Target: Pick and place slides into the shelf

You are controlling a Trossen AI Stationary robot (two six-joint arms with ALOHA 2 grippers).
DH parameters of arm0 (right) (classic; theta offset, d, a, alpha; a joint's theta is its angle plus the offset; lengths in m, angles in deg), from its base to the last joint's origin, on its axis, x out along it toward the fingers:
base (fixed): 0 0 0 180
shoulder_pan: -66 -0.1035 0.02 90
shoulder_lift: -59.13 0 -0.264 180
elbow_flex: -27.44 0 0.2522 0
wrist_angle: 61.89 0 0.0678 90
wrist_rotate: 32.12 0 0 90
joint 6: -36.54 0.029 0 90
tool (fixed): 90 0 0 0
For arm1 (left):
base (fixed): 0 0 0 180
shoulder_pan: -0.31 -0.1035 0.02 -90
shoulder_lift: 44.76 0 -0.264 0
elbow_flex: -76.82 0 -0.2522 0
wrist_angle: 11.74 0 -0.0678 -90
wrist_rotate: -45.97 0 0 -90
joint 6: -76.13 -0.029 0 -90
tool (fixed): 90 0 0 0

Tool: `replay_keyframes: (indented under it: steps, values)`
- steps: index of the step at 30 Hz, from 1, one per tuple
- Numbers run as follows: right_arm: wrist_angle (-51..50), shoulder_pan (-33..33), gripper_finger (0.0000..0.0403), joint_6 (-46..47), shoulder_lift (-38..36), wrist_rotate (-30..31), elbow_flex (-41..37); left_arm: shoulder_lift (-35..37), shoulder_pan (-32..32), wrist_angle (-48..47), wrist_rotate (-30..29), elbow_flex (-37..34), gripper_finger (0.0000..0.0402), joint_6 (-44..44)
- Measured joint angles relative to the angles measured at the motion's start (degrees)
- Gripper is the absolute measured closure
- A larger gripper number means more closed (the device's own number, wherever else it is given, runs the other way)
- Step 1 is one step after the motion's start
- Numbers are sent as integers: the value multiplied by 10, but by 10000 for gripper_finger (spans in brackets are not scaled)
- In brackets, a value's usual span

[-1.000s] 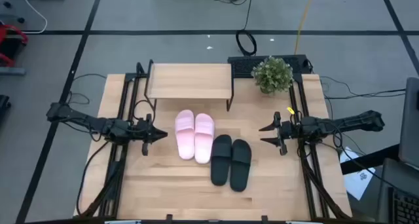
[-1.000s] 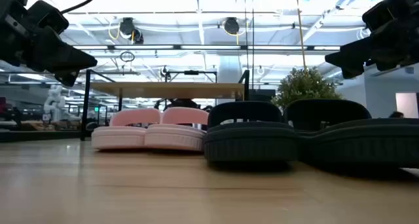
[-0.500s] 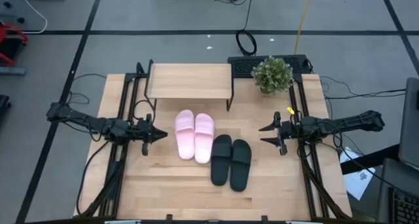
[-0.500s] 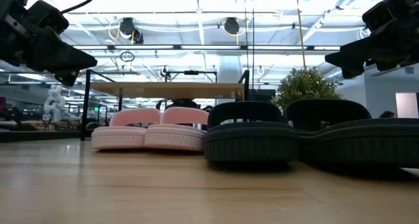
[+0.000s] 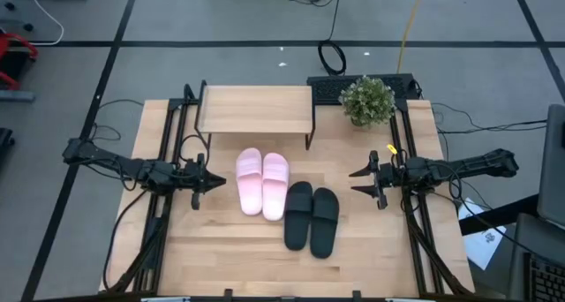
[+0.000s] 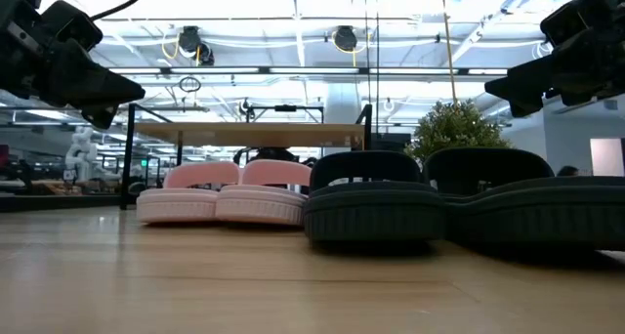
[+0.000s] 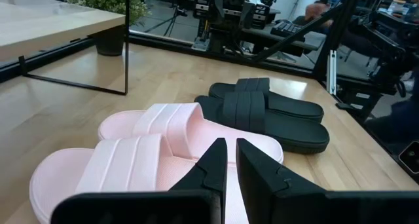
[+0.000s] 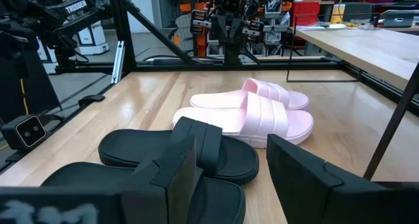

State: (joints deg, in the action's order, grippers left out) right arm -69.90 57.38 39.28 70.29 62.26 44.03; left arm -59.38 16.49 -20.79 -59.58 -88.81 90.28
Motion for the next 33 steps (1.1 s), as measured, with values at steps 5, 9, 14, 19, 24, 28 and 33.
replay_keyframes:
  steps: [5, 9, 14, 19, 24, 28, 33]
  values:
    - [0, 0, 225, 0, 0, 0, 0, 0, 0, 0, 0, 0, 369, 0]
    - [0, 0, 225, 0, 0, 0, 0, 0, 0, 0, 0, 0, 369, 0]
    - [0, 0, 225, 0, 0, 0, 0, 0, 0, 0, 0, 0, 369, 0]
    - [0, 0, 225, 0, 0, 0, 0, 0, 0, 0, 0, 0, 369, 0]
    - [0, 0, 225, 0, 0, 0, 0, 0, 0, 0, 0, 0, 369, 0]
    - [5, 0, 225, -7, 0, 0, 0, 0, 0, 0, 0, 0, 369, 0]
    - [26, 0, 225, 79, 0, 0, 0, 0, 0, 4, 0, 0, 369, 0]
